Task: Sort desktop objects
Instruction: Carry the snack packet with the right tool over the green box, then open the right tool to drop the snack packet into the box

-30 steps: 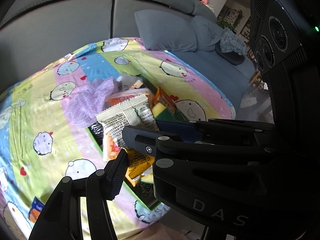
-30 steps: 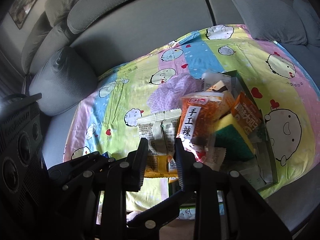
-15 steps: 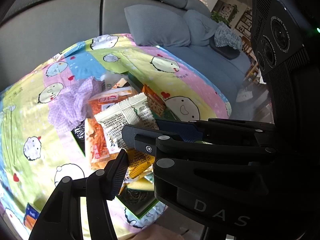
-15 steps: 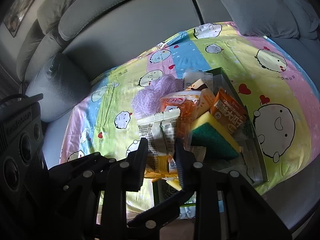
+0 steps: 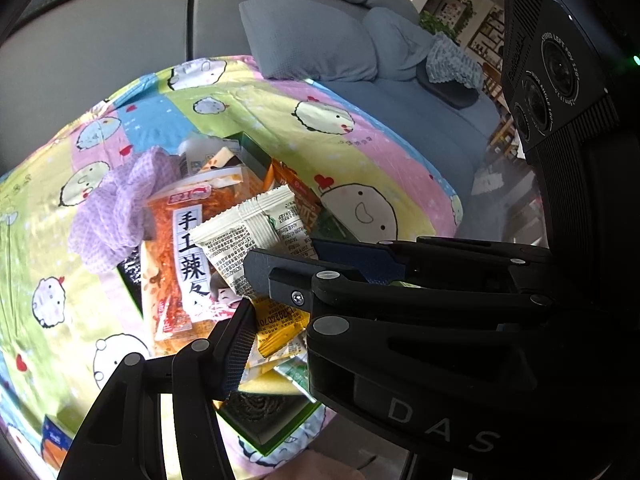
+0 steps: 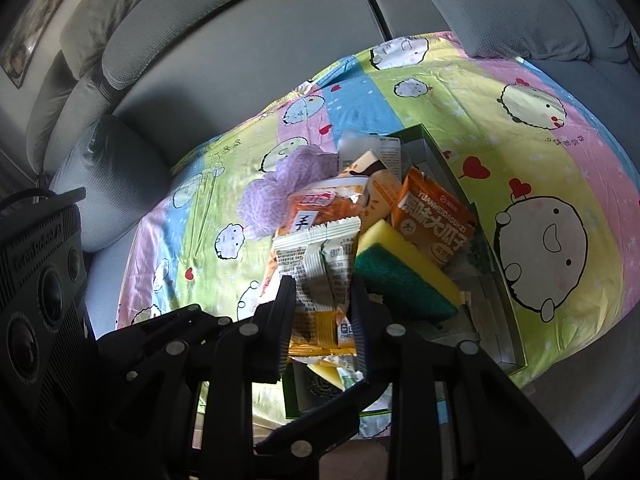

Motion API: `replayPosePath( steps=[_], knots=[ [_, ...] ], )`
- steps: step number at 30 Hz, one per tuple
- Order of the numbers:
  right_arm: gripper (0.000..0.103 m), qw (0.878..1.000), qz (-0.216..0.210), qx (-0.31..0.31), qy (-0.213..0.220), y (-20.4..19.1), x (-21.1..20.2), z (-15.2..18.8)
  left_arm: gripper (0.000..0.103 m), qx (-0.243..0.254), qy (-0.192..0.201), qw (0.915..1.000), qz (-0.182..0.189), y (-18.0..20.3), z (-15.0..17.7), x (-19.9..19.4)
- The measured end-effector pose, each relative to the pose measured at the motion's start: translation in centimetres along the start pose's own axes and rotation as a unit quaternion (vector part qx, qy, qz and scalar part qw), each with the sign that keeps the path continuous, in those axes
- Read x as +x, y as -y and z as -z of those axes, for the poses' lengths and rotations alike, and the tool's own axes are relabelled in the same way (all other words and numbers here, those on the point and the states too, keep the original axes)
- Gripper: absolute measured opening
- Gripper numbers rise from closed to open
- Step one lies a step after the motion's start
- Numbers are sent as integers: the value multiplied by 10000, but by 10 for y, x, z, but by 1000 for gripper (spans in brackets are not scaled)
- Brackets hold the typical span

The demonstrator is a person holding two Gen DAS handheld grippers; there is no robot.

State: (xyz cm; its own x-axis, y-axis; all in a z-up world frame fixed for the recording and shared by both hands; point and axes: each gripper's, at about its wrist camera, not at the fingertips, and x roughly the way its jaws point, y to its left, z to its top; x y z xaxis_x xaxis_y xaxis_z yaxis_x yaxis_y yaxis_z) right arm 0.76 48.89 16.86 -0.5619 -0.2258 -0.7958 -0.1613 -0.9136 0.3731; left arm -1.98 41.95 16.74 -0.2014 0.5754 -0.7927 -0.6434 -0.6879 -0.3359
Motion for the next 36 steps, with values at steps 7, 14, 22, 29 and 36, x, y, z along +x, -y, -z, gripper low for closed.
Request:
replayPosePath(
  steps=[7, 14, 22, 29, 36],
  knots=[
    [28, 10000, -10, 68, -65, 10, 6, -2, 59, -4, -99, 9999, 26, 0, -4, 13],
    [28, 9998, 15, 148, -108, 18, 11, -4, 59, -36, -190, 9998, 94, -1, -6, 24],
    [28, 9997, 128, 206, -71, 23, 12, -2, 59, -15, -173, 9998, 78, 0, -4, 27],
    [48, 9987, 477, 54, 163, 19, 1, -3, 59, -62, -98, 9999, 115, 1, -6, 21],
    [52, 9978, 609, 35, 244, 21, -7, -3, 67, -27, -22, 9998, 208, 5, -5, 14]
  ],
)
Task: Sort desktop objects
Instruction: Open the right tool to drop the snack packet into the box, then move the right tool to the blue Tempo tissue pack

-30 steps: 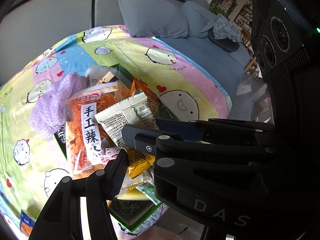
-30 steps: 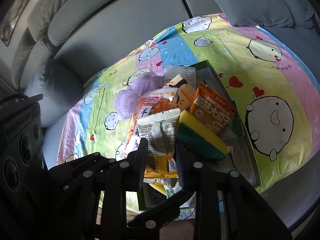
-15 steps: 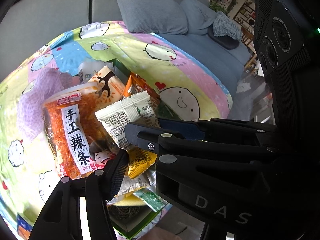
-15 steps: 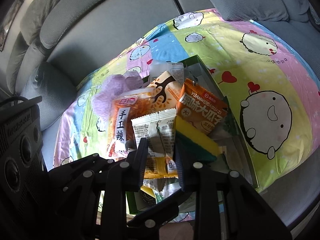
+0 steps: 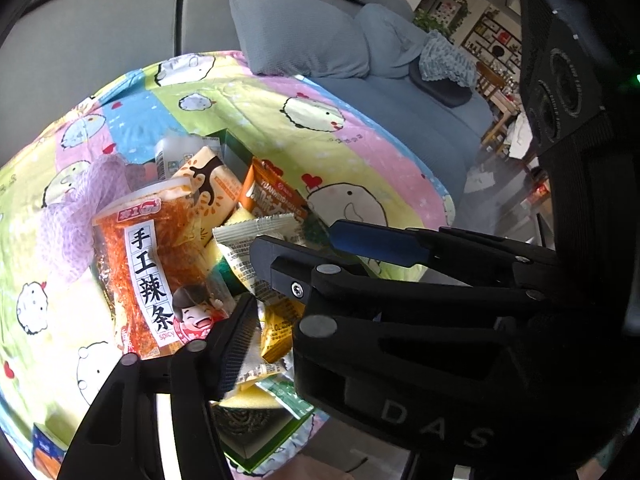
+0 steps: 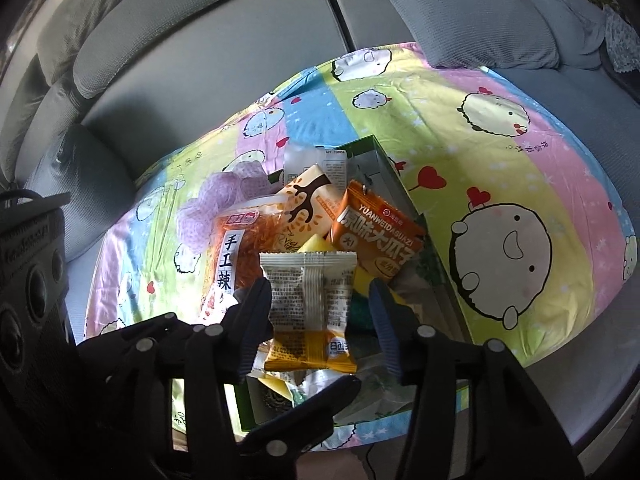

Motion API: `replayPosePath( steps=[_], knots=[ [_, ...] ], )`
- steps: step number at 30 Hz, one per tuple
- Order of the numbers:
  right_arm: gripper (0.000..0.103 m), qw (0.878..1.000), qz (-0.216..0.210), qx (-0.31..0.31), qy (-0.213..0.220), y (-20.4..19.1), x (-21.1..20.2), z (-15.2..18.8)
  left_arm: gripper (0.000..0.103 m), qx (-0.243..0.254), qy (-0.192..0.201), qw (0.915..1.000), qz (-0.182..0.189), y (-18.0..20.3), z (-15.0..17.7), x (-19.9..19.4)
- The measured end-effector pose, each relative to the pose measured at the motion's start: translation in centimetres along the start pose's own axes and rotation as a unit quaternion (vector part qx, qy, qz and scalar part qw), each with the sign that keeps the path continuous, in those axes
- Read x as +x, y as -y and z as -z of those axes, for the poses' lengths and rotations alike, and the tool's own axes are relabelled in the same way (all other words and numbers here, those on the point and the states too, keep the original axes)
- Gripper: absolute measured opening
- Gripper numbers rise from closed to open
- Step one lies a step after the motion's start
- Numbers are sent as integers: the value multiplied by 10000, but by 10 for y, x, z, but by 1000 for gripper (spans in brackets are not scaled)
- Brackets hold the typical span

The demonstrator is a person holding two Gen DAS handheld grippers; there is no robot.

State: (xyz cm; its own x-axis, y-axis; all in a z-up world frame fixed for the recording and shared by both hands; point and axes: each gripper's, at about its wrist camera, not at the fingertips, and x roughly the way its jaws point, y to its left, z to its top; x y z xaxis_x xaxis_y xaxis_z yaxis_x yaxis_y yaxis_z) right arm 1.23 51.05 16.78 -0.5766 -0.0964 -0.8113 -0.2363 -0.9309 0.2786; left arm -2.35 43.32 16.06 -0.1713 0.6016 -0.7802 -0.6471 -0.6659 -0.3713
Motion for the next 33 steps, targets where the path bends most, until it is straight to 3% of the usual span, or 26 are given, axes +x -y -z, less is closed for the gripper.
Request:
replayPosePath(
  steps=[3, 13, 27, 33],
  knots=[
    [55, 10000, -30, 46, 32, 0, -4, -1, 75, 31, 80, 9999, 117, 2, 1, -5],
    [60, 9997, 54, -162, 178, -16, -19, 1, 80, 179, 320, 9993, 43, 11, 6, -25],
    [64, 9990, 34, -341, 303, -45, -34, 3, 80, 38, 631, 9980, -23, -2, 17, -61],
    [68, 9985, -111, -456, 292, -66, -35, 4, 80, -259, 726, 9969, -135, -25, 27, -79]
  ],
)
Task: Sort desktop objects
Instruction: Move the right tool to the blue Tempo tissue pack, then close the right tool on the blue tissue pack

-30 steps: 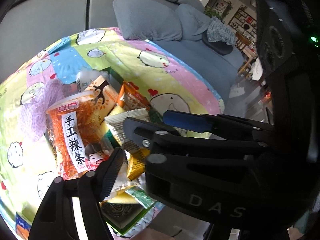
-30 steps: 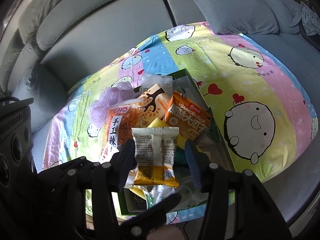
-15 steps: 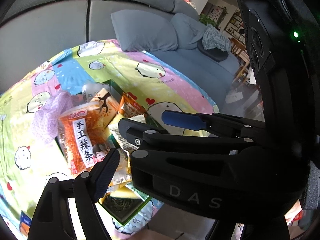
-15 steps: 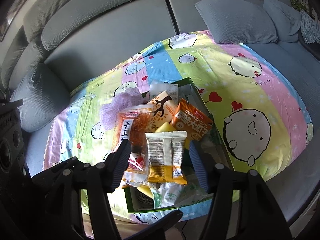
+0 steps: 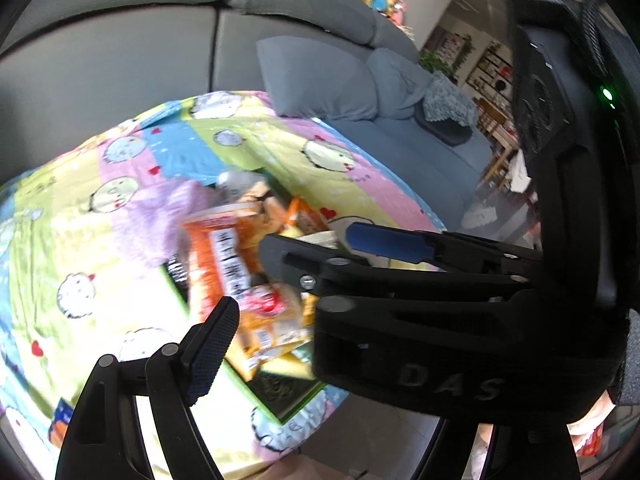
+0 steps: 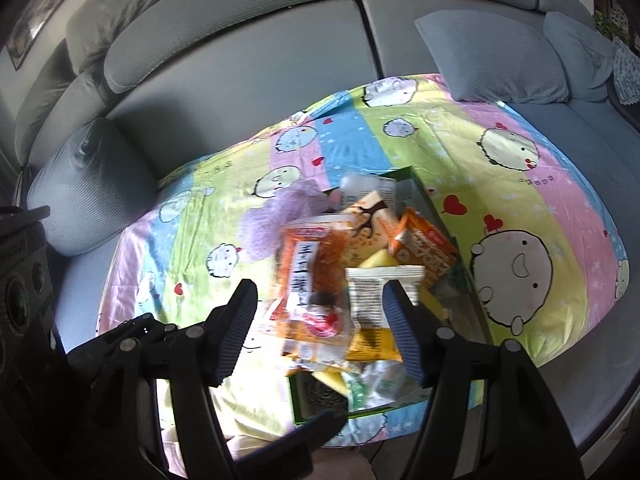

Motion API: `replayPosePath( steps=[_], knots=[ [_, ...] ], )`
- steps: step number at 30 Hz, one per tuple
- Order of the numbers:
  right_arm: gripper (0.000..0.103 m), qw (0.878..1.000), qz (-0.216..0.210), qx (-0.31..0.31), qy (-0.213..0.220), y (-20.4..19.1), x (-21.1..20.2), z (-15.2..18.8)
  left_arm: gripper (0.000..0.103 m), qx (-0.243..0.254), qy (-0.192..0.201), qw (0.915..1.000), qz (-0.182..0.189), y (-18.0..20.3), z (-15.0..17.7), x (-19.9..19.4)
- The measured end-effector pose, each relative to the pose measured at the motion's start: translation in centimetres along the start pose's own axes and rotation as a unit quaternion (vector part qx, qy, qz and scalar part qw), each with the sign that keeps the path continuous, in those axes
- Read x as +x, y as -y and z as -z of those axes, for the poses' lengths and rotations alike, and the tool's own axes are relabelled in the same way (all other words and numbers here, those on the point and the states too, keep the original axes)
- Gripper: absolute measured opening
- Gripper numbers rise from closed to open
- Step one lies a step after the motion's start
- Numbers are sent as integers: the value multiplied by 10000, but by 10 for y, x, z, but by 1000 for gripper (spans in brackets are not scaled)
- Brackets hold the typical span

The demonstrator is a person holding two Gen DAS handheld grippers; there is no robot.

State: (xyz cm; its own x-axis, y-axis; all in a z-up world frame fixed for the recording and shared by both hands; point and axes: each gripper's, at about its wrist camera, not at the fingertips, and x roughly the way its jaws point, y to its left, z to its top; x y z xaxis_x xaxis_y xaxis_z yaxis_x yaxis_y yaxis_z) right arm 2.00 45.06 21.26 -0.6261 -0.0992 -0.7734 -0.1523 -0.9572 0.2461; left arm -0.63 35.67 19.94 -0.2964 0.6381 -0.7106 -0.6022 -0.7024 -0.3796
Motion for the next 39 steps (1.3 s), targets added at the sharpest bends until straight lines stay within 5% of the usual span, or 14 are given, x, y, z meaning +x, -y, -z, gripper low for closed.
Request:
replayPosePath(
  steps=[12, 25, 39],
  knots=[
    [68, 9974, -464, -520, -204, -74, 23, 2, 80, -862, 188, 9938, -669, -88, 32, -47],
    [68, 9843, -1062, -1034, -957, -157, 79, 22, 80, -2030, 130, 9694, -1374, -200, 97, -88],
    [68, 9657, -1098, -1268, -1984, -206, 160, 55, 80, -2574, -257, 9556, -1413, -257, 132, -70]
  ],
)
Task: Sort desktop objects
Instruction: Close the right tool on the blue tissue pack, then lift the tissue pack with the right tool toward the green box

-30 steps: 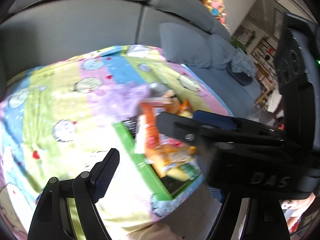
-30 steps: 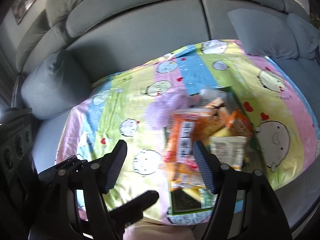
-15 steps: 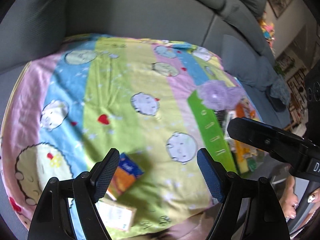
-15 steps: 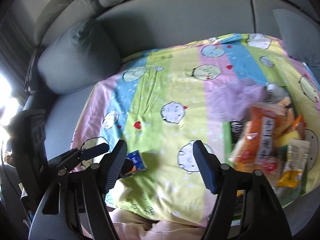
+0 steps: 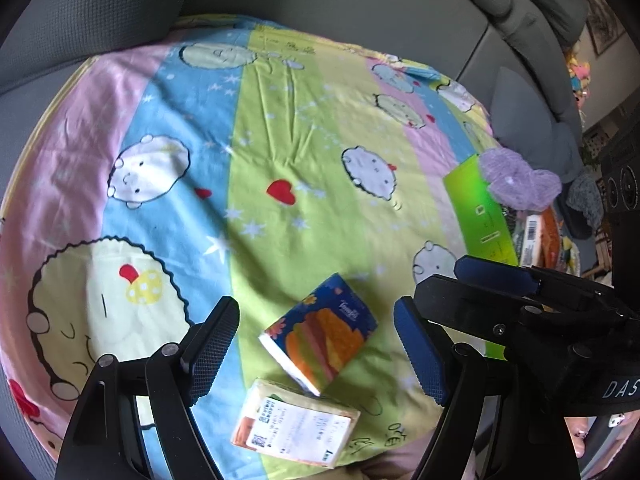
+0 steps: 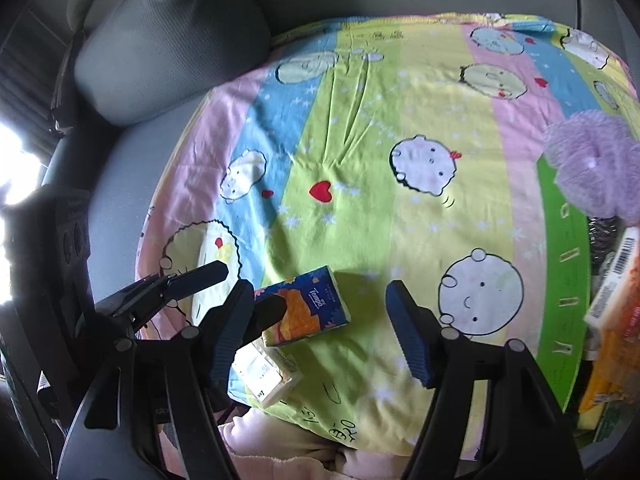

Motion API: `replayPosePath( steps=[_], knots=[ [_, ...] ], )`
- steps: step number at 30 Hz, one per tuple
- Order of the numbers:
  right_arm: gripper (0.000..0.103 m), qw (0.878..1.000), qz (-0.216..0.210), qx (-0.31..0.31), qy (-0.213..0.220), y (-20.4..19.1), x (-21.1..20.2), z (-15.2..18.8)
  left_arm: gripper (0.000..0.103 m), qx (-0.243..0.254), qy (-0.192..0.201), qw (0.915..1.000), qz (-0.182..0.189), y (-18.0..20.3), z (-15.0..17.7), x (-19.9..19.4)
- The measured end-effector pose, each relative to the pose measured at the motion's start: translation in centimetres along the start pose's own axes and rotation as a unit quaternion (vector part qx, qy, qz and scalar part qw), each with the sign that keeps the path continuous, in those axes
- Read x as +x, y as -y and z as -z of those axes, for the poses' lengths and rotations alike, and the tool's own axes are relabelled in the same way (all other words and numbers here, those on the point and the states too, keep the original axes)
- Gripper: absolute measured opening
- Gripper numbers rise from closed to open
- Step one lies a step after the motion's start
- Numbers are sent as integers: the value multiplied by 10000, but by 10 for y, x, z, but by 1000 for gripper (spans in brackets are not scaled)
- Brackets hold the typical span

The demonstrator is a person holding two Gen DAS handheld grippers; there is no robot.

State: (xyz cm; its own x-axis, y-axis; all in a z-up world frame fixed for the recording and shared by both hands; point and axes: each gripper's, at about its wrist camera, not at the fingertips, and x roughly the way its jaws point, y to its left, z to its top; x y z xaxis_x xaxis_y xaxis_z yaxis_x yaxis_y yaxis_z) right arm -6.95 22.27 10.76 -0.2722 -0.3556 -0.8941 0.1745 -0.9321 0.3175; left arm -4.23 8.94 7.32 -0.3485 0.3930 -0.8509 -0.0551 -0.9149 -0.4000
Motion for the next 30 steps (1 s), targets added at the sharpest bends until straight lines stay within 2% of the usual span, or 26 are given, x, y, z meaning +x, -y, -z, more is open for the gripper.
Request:
replayPosePath(
  steps=[7, 11, 20, 22, 25, 30],
  knots=[
    [68, 9990, -186, 194, -351, 8, 29, -3, 80, -65, -216, 9997, 13, -11, 3, 17],
    [68, 9968, -432, 372, -562, 13, 44, -3, 80, -109, -318, 9994, -2, -15, 6, 24],
    [68, 9874, -908, 705, -1084, 19, 78, 6, 80, 180, -430, 9989, 81, -4, 18, 34],
    [68, 9858, -961, 660, -1209, 18, 85, 10, 72, 289, -485, 9984, 62, 2, 21, 38],
    [67, 9871, -860, 606, -1210, 16, 90, 14, 69, 403, -471, 9979, -194, 7, 24, 44],
    [64, 9876, -887, 636, -1125, 17, 89, 16, 69, 333, -432, 9983, -222, 8, 23, 42]
  ],
)
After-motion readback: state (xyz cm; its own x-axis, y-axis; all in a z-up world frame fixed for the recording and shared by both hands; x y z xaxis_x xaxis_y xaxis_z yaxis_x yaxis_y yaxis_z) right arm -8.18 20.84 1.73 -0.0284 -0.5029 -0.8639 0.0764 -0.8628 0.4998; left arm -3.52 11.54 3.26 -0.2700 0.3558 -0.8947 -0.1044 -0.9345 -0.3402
